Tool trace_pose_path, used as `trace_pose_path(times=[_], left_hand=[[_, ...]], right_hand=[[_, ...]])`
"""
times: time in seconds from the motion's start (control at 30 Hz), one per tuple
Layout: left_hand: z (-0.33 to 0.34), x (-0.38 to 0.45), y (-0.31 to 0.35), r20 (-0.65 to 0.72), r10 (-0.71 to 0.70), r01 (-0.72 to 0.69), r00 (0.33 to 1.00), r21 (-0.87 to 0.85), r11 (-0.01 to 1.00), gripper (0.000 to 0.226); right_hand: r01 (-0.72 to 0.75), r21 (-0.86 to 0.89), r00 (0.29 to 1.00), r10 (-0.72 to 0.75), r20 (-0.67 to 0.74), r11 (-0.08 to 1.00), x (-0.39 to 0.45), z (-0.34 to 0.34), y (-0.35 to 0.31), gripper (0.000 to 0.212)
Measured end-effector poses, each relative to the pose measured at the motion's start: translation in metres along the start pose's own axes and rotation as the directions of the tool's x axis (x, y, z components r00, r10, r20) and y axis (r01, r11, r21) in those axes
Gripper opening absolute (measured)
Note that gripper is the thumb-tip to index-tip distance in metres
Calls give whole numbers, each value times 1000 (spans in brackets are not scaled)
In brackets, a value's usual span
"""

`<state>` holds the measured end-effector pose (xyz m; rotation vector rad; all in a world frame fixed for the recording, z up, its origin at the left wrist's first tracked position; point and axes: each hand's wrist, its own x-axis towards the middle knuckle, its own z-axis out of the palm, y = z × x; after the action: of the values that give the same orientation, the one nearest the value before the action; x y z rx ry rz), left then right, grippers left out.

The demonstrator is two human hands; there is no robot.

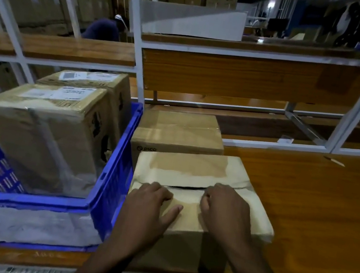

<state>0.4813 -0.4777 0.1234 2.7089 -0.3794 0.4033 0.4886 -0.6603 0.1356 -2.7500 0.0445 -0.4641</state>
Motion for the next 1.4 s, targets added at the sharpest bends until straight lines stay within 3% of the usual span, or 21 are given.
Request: trace_pose_path(times=[0.07,0.13,0.27,0.4,0.57,0.73,0.8,0.87,0.93,1.0,1.07,1.2,1.4], left_hand=[[1,10,-2,23,-1,1,1000,-29,1000,61],[5,20,-5,152,37,-45,988,49,998,74],[17,28,-13,338,-11,-47,941,161,986,77],[18,34,-18,346,-73,5,935,192,981,85],[16,50,-36,290,-183,125,939,209,970,85],[17,55,-44,254,-246,211,935,157,965,82],[16,54,-42,223,-272,258,936,93,962,82],[12,53,-39,185,-339,344,923,7,939,85],[10,51,-39,170,-439,459,882,-102,883,91],[7,50,-42,204,-503,540,840,-217,813,94],[6,47,-46,217,-504,549,836,-317,774,80],[0,29,-44,137,-464,480,875,-366,797,54],[-18,22,-23,-41,-474,366,879,-578,729,41]], right_hand=[[75,10,997,-76,27,997,11,2,-6,31],[189,-6,973,-187,133,982,15,8,-9,50],[253,-59,924,-223,310,966,23,17,-2,52],[226,-30,926,-205,316,974,28,21,0,53],[106,-90,953,-75,295,990,53,20,24,65],[114,-97,954,-82,287,989,66,23,40,64],[80,-115,973,-53,226,990,64,26,44,62],[-72,-136,992,86,96,988,62,25,47,60],[-270,-97,962,273,11,958,62,20,47,61],[-345,-38,938,345,17,938,61,16,46,60],[-338,-10,941,338,13,941,58,14,45,56],[-293,75,949,299,-96,953,46,10,51,53],[-199,218,910,262,-320,956,40,-11,46,80]])
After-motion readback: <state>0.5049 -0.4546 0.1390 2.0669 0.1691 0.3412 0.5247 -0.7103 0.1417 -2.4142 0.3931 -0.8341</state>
